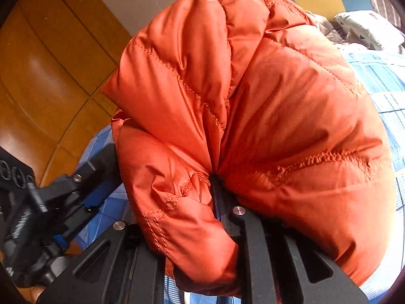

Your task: Fold large clothes

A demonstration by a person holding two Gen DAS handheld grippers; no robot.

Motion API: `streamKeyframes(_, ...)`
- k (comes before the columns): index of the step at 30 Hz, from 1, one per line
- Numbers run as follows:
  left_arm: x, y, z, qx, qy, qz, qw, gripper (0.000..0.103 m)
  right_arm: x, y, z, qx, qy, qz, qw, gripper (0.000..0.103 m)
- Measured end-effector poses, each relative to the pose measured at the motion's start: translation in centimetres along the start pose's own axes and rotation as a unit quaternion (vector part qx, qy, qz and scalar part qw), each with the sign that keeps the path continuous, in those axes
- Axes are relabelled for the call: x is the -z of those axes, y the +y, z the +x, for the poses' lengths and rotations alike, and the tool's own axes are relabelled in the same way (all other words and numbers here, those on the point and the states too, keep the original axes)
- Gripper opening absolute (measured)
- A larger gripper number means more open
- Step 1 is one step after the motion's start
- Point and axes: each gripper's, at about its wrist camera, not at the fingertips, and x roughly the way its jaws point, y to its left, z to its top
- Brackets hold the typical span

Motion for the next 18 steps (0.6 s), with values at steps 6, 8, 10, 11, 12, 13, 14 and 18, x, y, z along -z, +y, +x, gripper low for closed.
streamKeyframes(6, -2.2, -1.8, 1.0, 0.01, 0.015, 0.031, 0.9993, 0.062, 0.5, 0.6, -0.5, 0.023, -0.022, -0.004, 0.999, 0.015)
streamKeyframes(8, -2.6, -2.4, 1.8, 0.011, 0.029, 0.04, 0.9987, 0.063, 1.0, 1.1, -0.6, 0.032, -0.031, -0.011, 0.999, 0.016)
streamKeyframes(10, -2.8, -2.7, 2.4, 0.017, 0.038, 0.046, 0.9981, 0.065, 1.4, 1.3, -0.7, 0.036, -0.038, -0.02, 0.998, 0.016)
streamKeyframes(11, -2.9, -2.8, 2.6, 0.017, 0.04, 0.047, 0.998, 0.065, 1.4, 1.3, -0.8, 0.037, -0.04, -0.022, 0.998, 0.016)
streamKeyframes(12, -3.0, -2.7, 2.8, 0.017, 0.041, 0.047, 0.9979, 0.065, 1.5, 1.2, -0.9, 0.035, -0.04, -0.023, 0.998, 0.017)
streamKeyframes(13, -3.1, -2.7, 2.9, 0.021, 0.042, 0.046, 0.9978, 0.065, 1.5, 1.1, -1.0, 0.034, -0.039, -0.025, 0.998, 0.016)
streamKeyframes(14, -3.2, -2.5, 3.1, 0.023, 0.043, 0.043, 0.9979, 0.066, 1.5, 1.0, -1.0, 0.033, -0.04, -0.027, 0.998, 0.017)
streamKeyframes(18, -3.5, -2.2, 4.1, 0.018, 0.048, 0.046, 0.9976, 0.045, 1.8, 1.1, -2.3, 0.016, -0.038, -0.04, 0.998, 0.023)
